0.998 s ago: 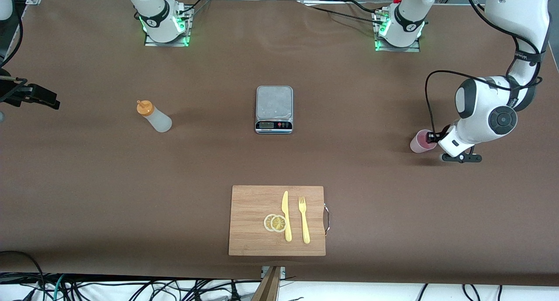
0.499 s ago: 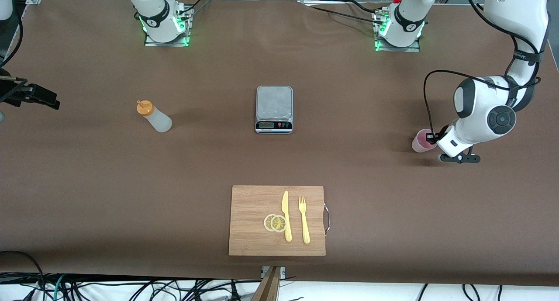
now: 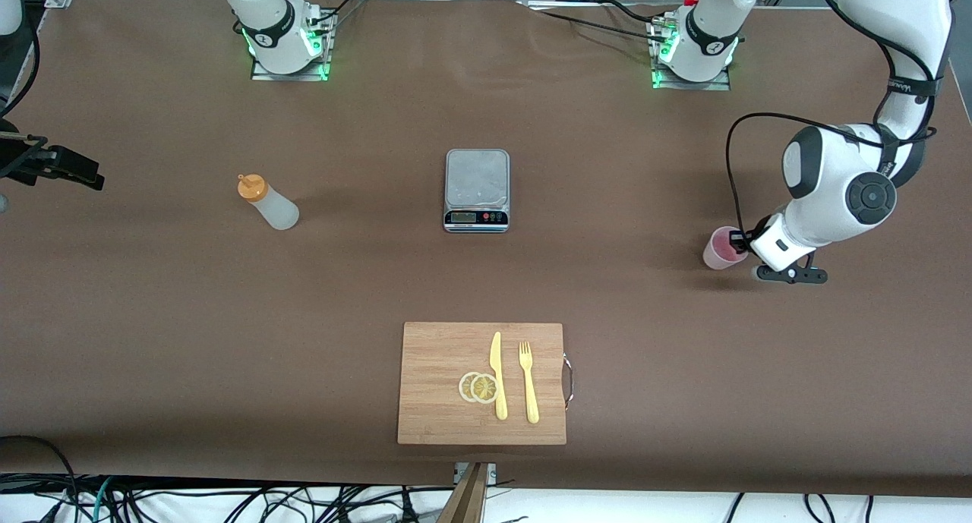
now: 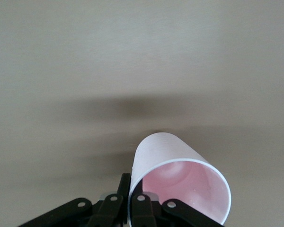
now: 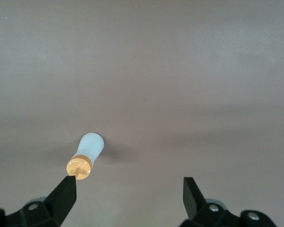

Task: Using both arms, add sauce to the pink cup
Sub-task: 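Carry the pink cup with the left gripper onto the scale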

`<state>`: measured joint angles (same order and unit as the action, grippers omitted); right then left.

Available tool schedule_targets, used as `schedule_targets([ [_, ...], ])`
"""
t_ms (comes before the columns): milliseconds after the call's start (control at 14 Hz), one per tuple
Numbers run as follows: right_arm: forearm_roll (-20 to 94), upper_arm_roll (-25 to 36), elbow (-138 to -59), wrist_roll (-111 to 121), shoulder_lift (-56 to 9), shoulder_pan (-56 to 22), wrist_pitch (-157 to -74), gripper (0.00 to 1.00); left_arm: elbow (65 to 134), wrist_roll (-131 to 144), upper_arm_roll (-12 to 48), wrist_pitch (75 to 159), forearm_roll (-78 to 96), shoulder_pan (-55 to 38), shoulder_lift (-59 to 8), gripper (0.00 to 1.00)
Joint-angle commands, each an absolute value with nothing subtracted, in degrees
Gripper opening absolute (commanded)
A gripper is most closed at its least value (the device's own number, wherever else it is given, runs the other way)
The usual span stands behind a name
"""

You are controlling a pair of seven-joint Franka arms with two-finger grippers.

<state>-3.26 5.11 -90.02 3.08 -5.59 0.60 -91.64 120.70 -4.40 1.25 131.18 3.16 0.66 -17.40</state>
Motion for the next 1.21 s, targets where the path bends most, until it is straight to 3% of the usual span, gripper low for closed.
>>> schedule_targets([
  [0, -3.3, 5.3, -88.8, 3.6, -6.2, 0.9, -91.2, 1.0, 120.8, -4.1, 5.3, 129.4, 9.6, -0.9, -15.6, 0.0],
  [428, -3.3, 6.0, -88.8, 3.6, -6.5, 0.9, -91.2, 1.0, 116.8, 15.7, 12.8, 126.4, 12.5, -10.0, -14.2, 0.0],
  [784, -3.3, 6.0, -88.8, 3.6, -6.5, 0.9, -90.9, 1.0, 109.1, 40.7, 14.2, 126.7, 12.3, -25.9, -19.2, 0.0],
  [1141, -3.2, 5.9, -89.0, 3.6, -7.0, 0.4, -91.1, 1.0, 103.3, 49.6, 14.2, 127.8, 12.0, -34.5, -26.4, 0.0],
])
